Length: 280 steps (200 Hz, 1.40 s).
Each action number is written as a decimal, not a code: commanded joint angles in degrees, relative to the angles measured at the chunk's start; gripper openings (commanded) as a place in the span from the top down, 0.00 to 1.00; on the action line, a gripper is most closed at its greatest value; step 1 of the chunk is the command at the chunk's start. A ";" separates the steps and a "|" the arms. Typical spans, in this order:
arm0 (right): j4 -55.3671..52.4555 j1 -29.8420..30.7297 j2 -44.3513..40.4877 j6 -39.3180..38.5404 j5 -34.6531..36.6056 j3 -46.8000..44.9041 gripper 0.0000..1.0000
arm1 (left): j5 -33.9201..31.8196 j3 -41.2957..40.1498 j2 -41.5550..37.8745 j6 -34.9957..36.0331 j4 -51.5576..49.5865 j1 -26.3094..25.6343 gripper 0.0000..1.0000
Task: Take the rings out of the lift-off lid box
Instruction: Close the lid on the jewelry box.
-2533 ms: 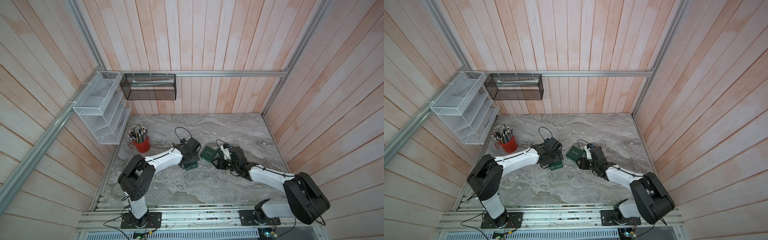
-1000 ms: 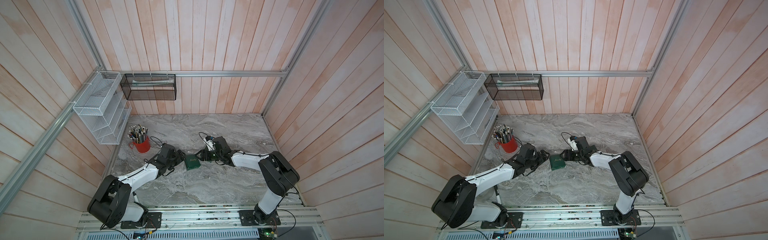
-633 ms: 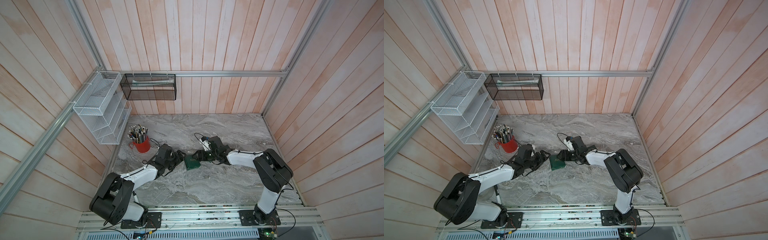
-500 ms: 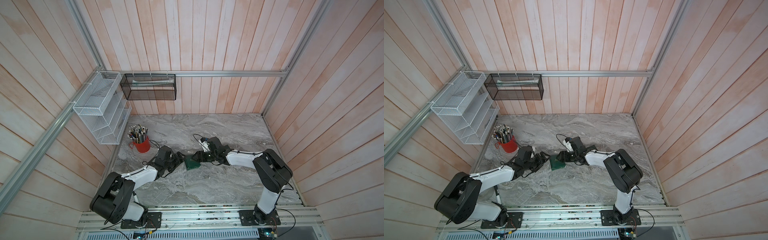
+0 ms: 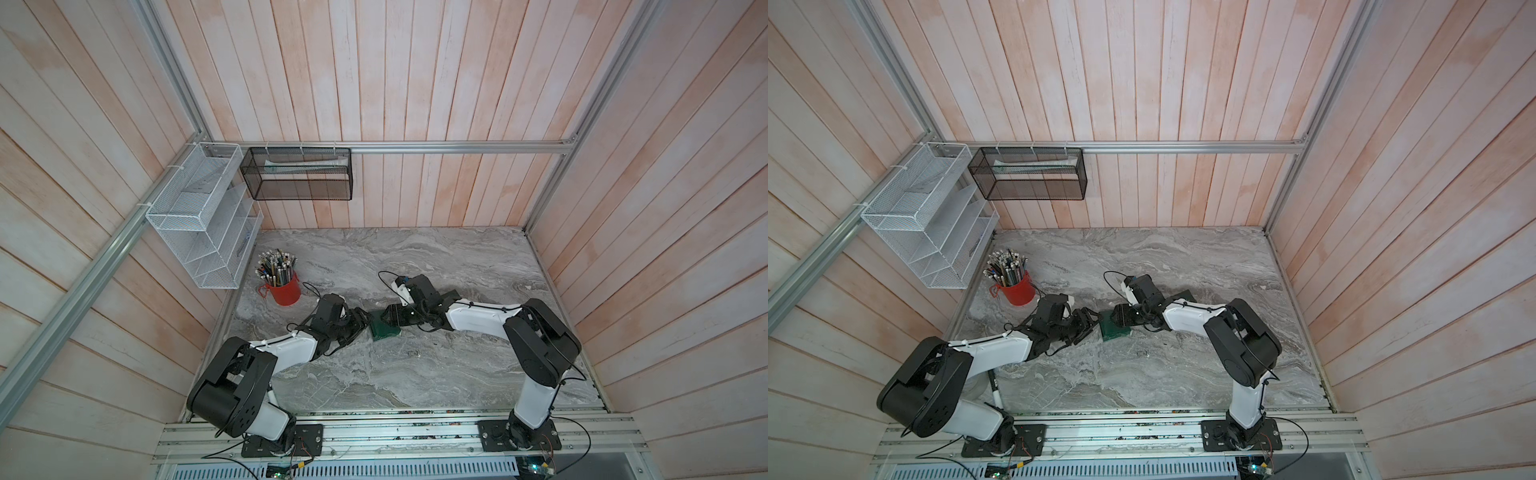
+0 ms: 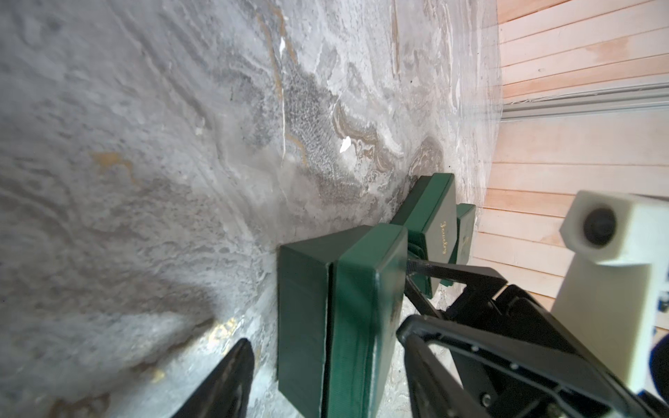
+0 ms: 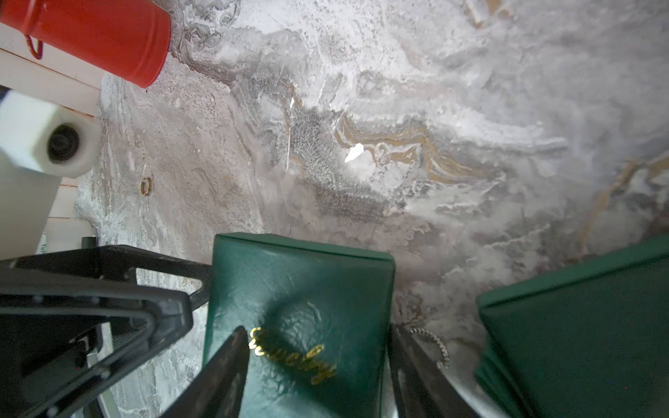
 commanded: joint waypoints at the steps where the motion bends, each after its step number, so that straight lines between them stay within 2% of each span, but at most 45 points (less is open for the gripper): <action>1: -1.69 0.65 -0.03 -0.82 2.21 1.27 0.38 | 1.24 -0.63 0.96 0.61 1.75 0.28 0.35; 99: -1.93 1.31 -1.72 -1.08 2.54 0.92 0.39 | 2.71 0.95 4.37 0.19 4.01 0.30 0.36; 205: 0.23 1.30 -2.21 -0.82 -0.45 -0.22 0.41 | 5.26 3.45 9.14 0.59 5.65 0.27 0.42; 280: 0.44 1.30 -1.82 -0.73 -0.63 -0.05 0.42 | 4.79 4.68 10.61 1.82 3.52 0.34 0.47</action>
